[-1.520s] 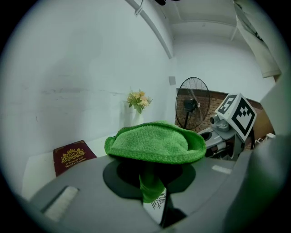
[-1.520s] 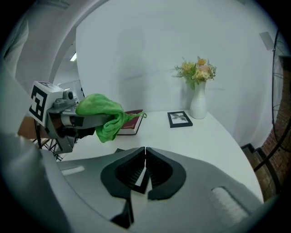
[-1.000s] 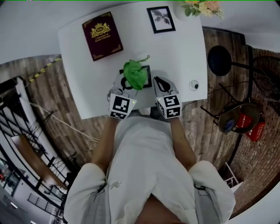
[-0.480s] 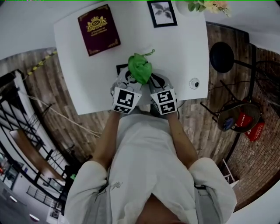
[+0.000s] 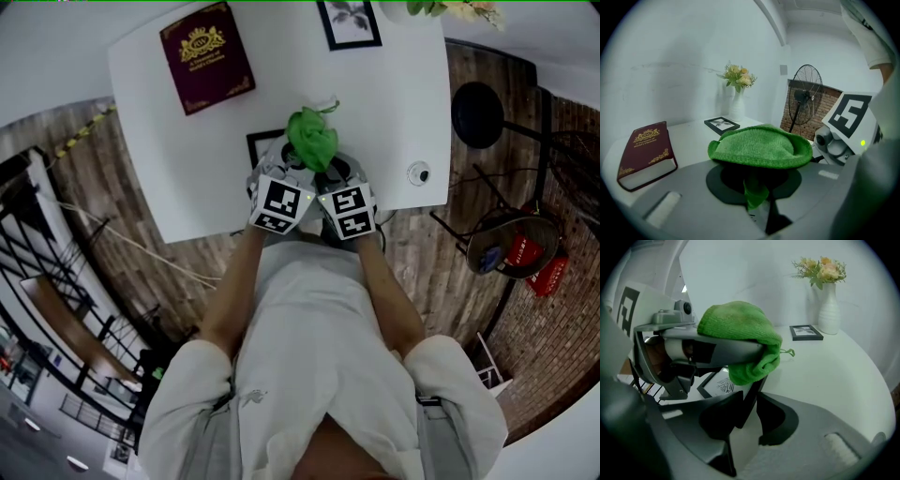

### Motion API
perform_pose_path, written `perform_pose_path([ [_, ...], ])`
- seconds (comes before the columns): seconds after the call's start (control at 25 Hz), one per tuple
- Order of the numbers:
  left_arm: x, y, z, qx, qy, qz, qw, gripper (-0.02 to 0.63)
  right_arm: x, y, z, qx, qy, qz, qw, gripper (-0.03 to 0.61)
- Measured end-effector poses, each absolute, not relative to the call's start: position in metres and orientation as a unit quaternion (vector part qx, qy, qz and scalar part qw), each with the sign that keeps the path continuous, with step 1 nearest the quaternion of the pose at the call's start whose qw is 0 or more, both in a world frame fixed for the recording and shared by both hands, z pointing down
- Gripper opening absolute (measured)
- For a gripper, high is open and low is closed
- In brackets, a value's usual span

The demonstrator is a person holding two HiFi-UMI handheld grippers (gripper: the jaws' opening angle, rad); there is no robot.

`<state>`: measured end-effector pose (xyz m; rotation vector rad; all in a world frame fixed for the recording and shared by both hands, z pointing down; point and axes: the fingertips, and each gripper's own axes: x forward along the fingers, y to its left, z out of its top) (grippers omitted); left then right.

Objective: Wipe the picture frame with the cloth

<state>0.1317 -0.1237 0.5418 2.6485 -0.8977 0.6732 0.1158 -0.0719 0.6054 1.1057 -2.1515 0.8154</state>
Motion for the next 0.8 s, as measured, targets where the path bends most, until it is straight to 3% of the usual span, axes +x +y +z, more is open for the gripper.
perform_pose_path([
  [0.8, 0.131, -0.123, 0.585, 0.886, -0.310, 0.319, 0.128, 0.089, 0.116, -0.070, 0.604, 0.436, -0.799, 0.297, 0.290, 0.072],
])
